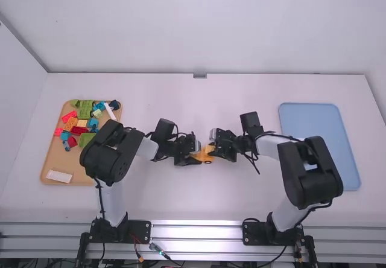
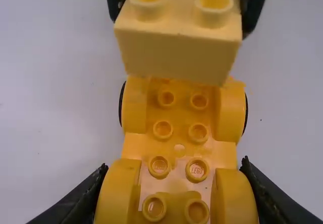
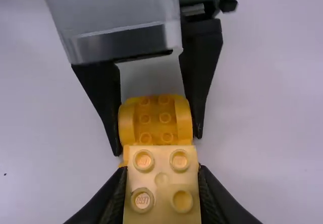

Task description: Assemble lego blocks to make yellow taxi

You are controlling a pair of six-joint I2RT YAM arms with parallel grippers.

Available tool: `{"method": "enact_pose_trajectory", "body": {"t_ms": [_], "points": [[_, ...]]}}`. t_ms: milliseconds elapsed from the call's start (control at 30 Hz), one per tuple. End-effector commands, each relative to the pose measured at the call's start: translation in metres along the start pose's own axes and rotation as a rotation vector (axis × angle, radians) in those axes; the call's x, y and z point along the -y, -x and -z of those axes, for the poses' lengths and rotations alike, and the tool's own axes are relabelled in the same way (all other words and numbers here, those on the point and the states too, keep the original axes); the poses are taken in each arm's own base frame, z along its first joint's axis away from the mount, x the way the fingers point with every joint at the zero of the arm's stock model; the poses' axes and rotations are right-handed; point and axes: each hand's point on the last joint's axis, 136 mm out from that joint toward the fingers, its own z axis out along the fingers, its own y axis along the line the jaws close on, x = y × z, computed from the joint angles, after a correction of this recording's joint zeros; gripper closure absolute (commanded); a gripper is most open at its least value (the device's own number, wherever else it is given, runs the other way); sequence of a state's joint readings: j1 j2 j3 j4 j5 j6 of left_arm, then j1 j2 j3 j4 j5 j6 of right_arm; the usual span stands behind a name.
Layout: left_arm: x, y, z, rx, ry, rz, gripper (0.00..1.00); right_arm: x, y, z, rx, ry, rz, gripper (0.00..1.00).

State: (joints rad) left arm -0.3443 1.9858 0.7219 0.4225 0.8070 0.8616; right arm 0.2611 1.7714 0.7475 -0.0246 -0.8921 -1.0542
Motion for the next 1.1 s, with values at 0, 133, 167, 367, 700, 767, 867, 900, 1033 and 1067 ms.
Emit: {"method": "enact_pose_trajectory", "body": {"t_ms": [0, 133, 167, 367, 700, 767, 867, 900, 1033, 1067], "points": [[0.001, -0.012, -0.002, -0.042, 0.007, 0.001, 0.59, -0.007, -0.002, -0.003, 0.003, 0.024, -0.024, 0.75], [0.001, -0.012, -0.002, -0.042, 0.008, 0.001, 0.59, -0.008, -0.004, -0.003, -0.004, 0.025, -0.03, 0.76], [0.001, -0.011, -0.002, -0.042, 0.007, 0.0, 0.59, -0.008, -0.004, -0.004, -0.007, 0.026, -0.03, 0.76], [0.001, -0.011, -0.003, -0.042, 0.007, 0.0, 0.59, -0.004, -0.013, -0.011, -0.008, 0.026, -0.051, 0.75], [0.001, -0.011, -0.002, -0.041, 0.008, 0.0, 0.59, -0.002, -0.022, -0.013, -0.042, 0.013, -0.058, 0.75], [0.001, -0.011, -0.002, -0.042, 0.008, 0.0, 0.59, -0.002, -0.022, -0.014, -0.037, 0.015, -0.057, 0.76], [0.002, -0.012, -0.002, -0.045, 0.004, 0.006, 0.59, -0.003, -0.028, -0.016, -0.044, 0.023, -0.056, 0.76], [0.003, -0.013, -0.002, -0.047, -0.001, 0.011, 0.59, -0.003, -0.028, -0.017, -0.042, 0.023, -0.049, 0.75], [0.006, -0.015, -0.002, -0.055, -0.01, 0.021, 0.6, -0.002, -0.027, -0.019, -0.036, 0.021, -0.058, 0.75], [0.006, -0.015, -0.002, -0.056, -0.01, 0.022, 0.6, -0.003, -0.026, -0.02, -0.037, 0.026, -0.054, 0.75]]}}
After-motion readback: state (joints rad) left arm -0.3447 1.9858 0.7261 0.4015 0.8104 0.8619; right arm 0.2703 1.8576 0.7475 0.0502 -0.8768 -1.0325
